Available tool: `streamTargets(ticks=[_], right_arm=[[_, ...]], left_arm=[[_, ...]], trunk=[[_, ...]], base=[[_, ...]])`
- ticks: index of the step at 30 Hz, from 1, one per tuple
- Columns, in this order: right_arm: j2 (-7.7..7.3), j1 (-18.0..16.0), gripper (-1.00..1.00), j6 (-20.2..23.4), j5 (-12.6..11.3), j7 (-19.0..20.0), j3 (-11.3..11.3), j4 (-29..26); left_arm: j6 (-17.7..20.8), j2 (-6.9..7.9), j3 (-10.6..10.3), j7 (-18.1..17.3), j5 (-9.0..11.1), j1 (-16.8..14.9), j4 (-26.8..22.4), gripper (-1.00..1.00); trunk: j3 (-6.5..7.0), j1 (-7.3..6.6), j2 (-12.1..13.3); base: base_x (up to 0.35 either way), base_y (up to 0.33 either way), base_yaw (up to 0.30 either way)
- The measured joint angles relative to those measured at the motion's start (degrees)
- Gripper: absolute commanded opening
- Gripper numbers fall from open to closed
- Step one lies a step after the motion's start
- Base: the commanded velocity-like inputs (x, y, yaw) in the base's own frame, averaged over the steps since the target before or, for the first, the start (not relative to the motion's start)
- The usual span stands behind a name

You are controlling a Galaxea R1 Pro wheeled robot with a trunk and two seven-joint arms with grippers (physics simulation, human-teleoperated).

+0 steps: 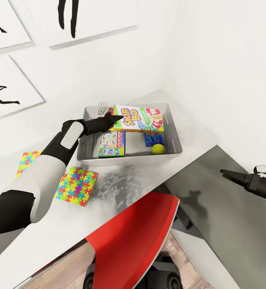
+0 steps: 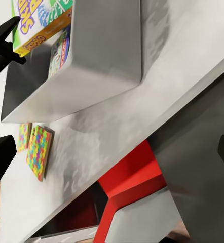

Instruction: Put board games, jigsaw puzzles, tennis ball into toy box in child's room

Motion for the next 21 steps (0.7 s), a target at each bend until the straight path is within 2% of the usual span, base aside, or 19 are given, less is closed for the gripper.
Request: streamTargets(ticks=[7,21], right_arm=[[-0.01,0.0,1.00,0.0,0.0,0.0,0.0,0.0],[-0.01,0.0,1.00,0.0,0.0,0.0,0.0,0.0]], left_arm=[[0.0,0.02,0.0,-0.3,0.8,0.0,0.0,-1.00],[0.1,0.03,0.0,-0.9,0.9,0.0,0.0,-1.00]], trunk=[[-0.62,0.00,0.0],[-1.91,0.00,0.0]], base=[[0.000,0.000,0.000],[0.000,0.000,0.000]])
